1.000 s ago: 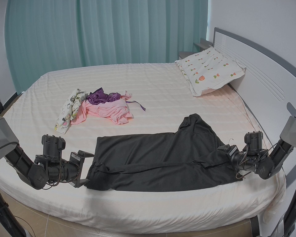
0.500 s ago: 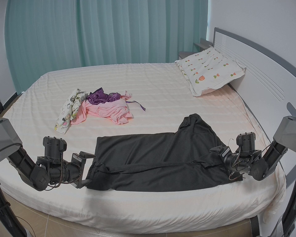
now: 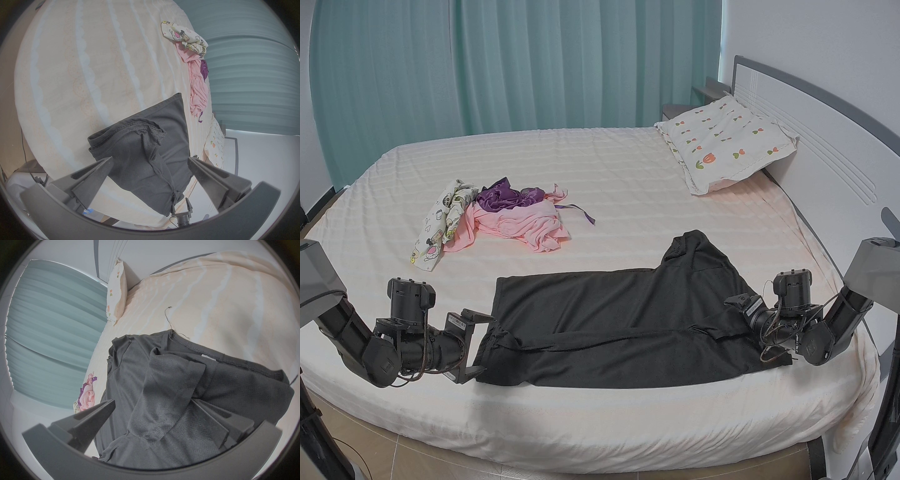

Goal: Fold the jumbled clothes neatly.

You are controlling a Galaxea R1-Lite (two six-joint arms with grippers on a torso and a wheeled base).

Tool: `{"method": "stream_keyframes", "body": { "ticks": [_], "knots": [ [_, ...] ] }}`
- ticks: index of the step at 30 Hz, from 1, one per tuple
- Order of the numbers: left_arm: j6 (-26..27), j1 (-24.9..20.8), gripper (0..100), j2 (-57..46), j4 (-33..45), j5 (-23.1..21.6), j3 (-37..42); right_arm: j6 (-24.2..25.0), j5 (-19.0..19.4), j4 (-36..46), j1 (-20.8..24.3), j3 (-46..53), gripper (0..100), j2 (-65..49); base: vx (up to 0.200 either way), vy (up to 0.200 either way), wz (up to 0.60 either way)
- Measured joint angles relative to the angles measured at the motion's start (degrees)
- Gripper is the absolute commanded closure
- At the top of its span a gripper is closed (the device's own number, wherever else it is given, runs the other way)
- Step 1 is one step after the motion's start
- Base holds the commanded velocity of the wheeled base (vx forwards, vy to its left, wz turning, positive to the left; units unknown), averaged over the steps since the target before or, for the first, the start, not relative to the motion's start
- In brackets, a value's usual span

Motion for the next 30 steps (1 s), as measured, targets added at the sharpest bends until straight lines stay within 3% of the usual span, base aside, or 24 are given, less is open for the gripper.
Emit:
{"method": "stream_keyframes", "body": {
  "ticks": [1, 8, 30],
  "knots": [
    [0.0, 0.0, 0, 0.0, 0.0, -0.1, 0.0, 0.0, -0.1, 0.1, 0.1, 0.0, 100, 0.0, 0.0, 0.0, 0.0],
    [0.0, 0.0, 0, 0.0, 0.0, -0.1, 0.1, 0.0, -2.4, -0.1, 0.3, 0.4, 100, 0.3, 0.0, 0.0, 0.0],
    [0.0, 0.0, 0, 0.0, 0.0, -0.1, 0.5, -0.2, -3.7, 0.4, 2.6, 7.7, 100, -7.8, 0.0, 0.0, 0.0]
  ]
}}
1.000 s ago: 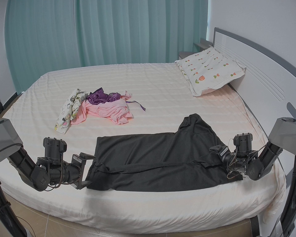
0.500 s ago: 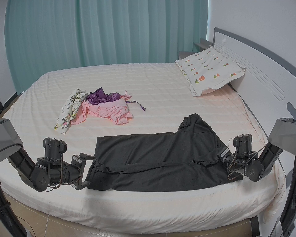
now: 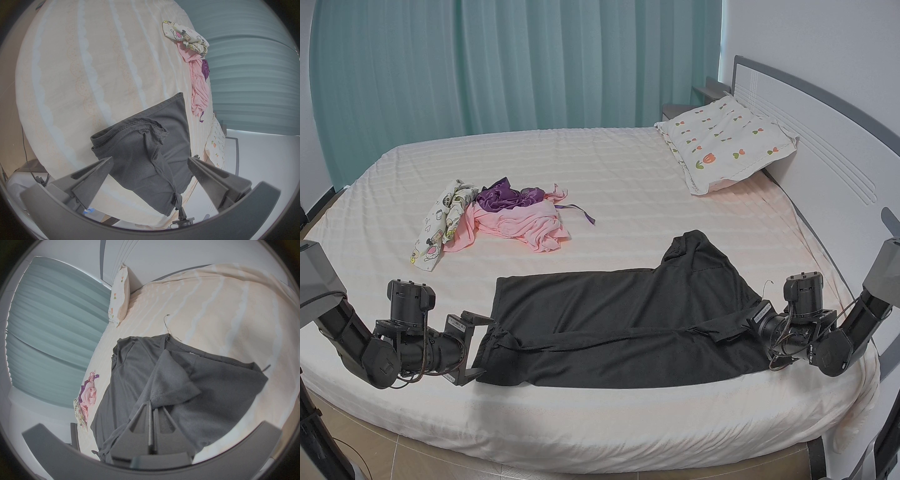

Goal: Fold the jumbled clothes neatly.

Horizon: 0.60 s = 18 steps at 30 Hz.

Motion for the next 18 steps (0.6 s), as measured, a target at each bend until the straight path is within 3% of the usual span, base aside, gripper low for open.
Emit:
{"method": "stream_keyframes", "body": {
  "ticks": [18],
  "knots": [
    [0.1, 0.0, 0, 0.0, -0.1, 0.0, 0.3, -2.8, 0.1, -0.7, 1.7, 12.9, 100, -7.2, 0.0, 0.0, 0.0]
  ]
}}
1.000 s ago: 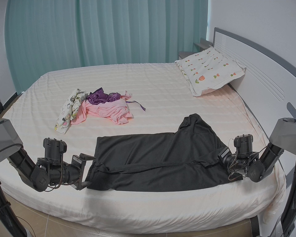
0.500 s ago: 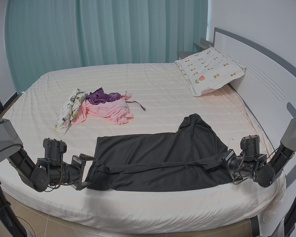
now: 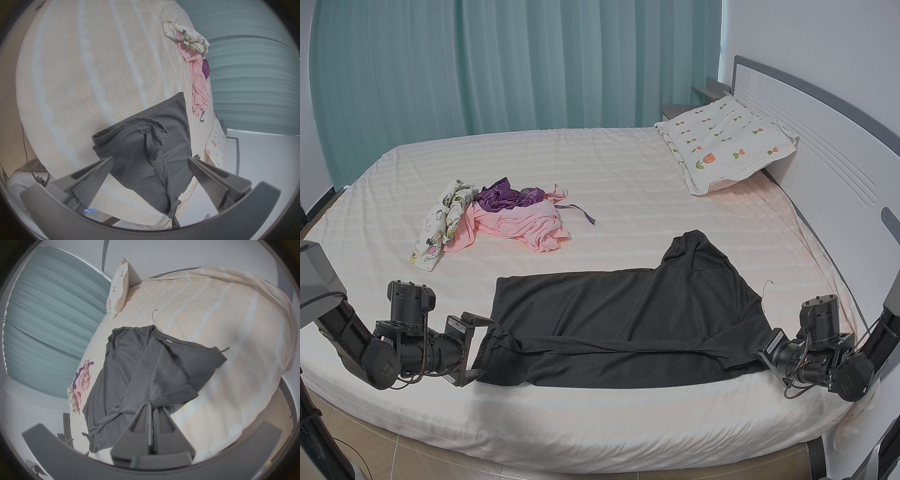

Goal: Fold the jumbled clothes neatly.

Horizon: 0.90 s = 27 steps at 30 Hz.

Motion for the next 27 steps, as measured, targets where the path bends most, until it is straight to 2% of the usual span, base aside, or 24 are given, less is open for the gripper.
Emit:
{"method": "stream_keyframes", "body": {
  "ticks": [9, 10, 17, 27],
  "knots": [
    [0.0, 0.0, 0, 0.0, 0.1, 0.0, 0.1, -2.6, 0.5, -3.2, 0.0, 3.8, 100, -0.1, 0.0, 0.0, 0.0],
    [-0.1, 0.0, 0, 0.0, 0.0, 0.0, 0.1, -2.9, 0.6, -3.5, 0.0, 4.0, 0, 0.0, 0.0, 0.0, 0.0],
    [0.0, 0.0, 0, 0.0, 0.0, 0.0, 0.1, -5.8, 0.6, -4.6, 0.4, 5.6, 0, 0.7, 0.0, 0.0, 0.0],
    [0.0, -0.2, 0, 0.0, 0.1, 0.1, 0.1, -6.4, 0.7, -6.7, -0.7, 5.5, 0, 1.1, 0.0, 0.0, 0.0]
  ]
}}
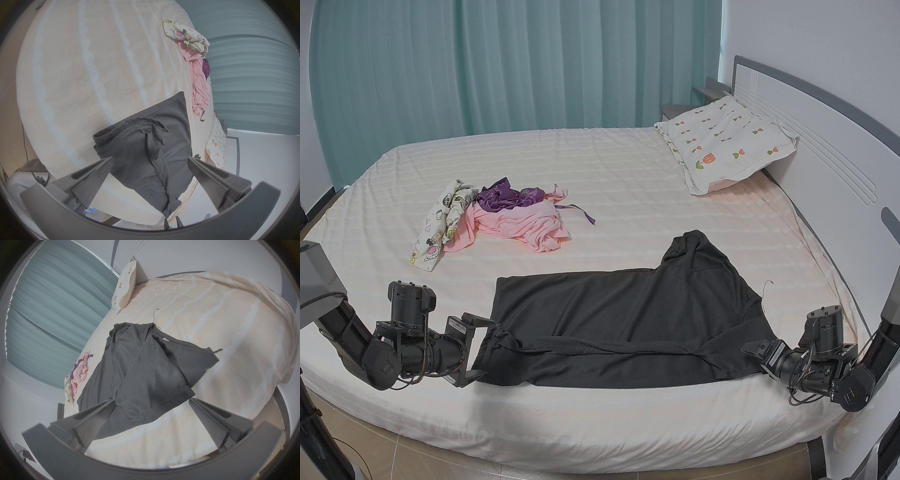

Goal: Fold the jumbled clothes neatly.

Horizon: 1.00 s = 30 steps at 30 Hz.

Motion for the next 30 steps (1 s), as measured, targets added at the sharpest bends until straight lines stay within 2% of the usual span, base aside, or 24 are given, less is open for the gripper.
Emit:
{"method": "stream_keyframes", "body": {
  "ticks": [7, 11, 15, 20, 28, 30],
  "knots": [
    [0.0, 0.0, 0, 0.0, 0.0, 0.0, 0.1, -6.5, 2.9, 0.0, -5.2, -2.9, 0, -0.1, 0.0, 0.0, 0.0],
    [0.0, 0.0, 0, 0.0, 0.0, 0.0, 0.2, -7.8, 6.6, 0.0, -8.2, -4.9, 0, 0.3, 0.0, 0.0, 0.0],
    [0.2, -0.2, 0, 0.0, 0.0, 0.4, 0.3, -9.1, 8.5, 0.1, -10.5, -6.8, 0, 1.0, 0.0, 0.0, 0.0],
    [0.5, -0.4, 0, 0.0, 0.0, 0.3, 0.4, -11.1, 10.4, 0.0, -11.2, -9.4, 0, 2.8, 0.0, 0.0, 0.0],
    [0.3, -0.8, 0, -0.2, -0.4, -0.1, 1.3, -14.2, 10.7, 0.0, -12.3, -9.1, 0, 3.9, 0.0, 0.0, 0.0],
    [0.2, -0.6, 0, -0.4, -0.8, -0.1, 1.5, -14.4, 10.7, -0.1, -13.0, -9.0, 0, 4.0, 0.2, 0.0, 0.0]
  ]
}}
